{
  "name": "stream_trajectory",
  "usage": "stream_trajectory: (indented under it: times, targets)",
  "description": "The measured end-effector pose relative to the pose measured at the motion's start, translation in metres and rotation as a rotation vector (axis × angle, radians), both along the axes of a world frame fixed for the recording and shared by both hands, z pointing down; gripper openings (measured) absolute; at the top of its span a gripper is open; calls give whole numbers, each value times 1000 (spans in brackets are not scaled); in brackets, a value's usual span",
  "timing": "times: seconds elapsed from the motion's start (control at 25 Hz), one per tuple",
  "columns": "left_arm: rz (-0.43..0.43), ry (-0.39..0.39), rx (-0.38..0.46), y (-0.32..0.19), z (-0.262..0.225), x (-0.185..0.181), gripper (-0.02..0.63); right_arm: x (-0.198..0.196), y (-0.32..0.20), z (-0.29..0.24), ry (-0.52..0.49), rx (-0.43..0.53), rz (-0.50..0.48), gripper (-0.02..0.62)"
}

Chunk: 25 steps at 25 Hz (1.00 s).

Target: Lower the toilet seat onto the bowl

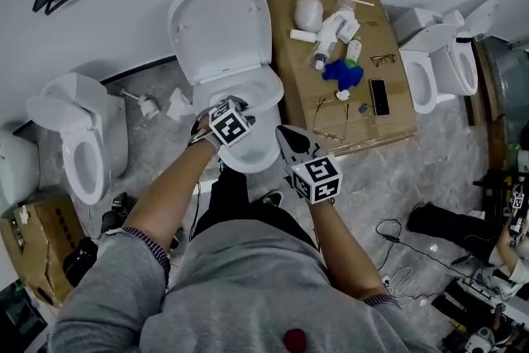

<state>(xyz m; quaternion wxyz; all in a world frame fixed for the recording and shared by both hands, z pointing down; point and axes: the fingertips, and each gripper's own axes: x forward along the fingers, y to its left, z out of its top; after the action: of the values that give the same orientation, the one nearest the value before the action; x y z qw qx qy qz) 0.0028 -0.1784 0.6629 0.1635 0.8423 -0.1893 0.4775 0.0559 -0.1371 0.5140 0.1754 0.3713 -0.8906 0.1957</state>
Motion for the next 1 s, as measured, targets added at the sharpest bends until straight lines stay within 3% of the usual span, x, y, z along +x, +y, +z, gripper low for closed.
stream_trajectory:
  times: [0.56, 1.0]
  targets:
    - [-15, -11, -30, 45, 25, 16, 195, 12, 43, 32, -12, -29, -31, 15]
    - [-66, 24, -37, 83, 59, 31, 190, 25, 69, 83, -36, -62, -20, 15]
